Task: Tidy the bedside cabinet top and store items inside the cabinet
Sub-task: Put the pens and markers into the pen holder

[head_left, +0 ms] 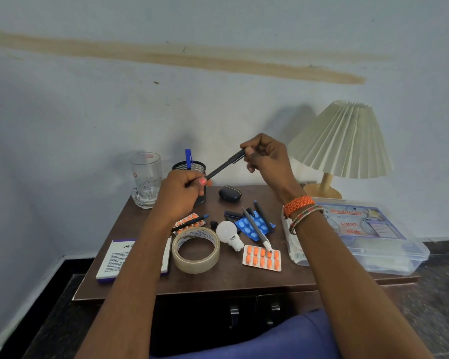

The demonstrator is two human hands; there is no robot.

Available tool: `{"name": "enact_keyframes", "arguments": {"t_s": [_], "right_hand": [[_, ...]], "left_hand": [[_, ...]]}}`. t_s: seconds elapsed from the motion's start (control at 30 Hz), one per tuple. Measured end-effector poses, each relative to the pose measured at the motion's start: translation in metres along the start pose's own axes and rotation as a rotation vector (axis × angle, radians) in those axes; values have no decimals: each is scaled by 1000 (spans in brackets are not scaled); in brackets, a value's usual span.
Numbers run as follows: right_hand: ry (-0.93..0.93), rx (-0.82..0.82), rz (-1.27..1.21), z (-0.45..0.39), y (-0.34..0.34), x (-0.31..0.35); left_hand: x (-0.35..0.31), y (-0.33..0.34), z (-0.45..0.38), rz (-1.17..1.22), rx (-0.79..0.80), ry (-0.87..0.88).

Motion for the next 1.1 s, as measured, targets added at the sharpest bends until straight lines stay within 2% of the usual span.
{"name": "enact_keyframes", "arguments": {"t_s": [0.27, 0.43, 0.57, 0.67, 0.83, 0.9, 1.1], "right_hand": [[-15, -53, -66, -2, 13, 12], [88, -81, -34, 11, 23, -20], [117, -41, -112, 6, 48, -21], [82, -49, -89, -5, 62, -14], [-73, -204, 87, -56, 65, 2], [-107, -170, 225, -75, 76, -4], [26, 163, 643, -95, 126, -75]], "left_hand": [[-13, -19, 13, -31, -238, 36], [4, -12, 7, -103, -149, -4], [13, -7, 3, -2, -171, -62], [16, -15, -1, 6, -214, -63], [36, -41, -9, -111, -304, -117], [41, -46, -11, -165, -326, -112], [50, -61, -14, -205, -390, -119]]}}
Point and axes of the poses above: each hand's wrist, its own z-axis away from the middle knuckle, its own y-axis out of the palm, x = y × z, the point moved 9 cm from there along -z, towards the middle knuckle, and after that the axes turned 1 degree about x, right-handed, at the moved point
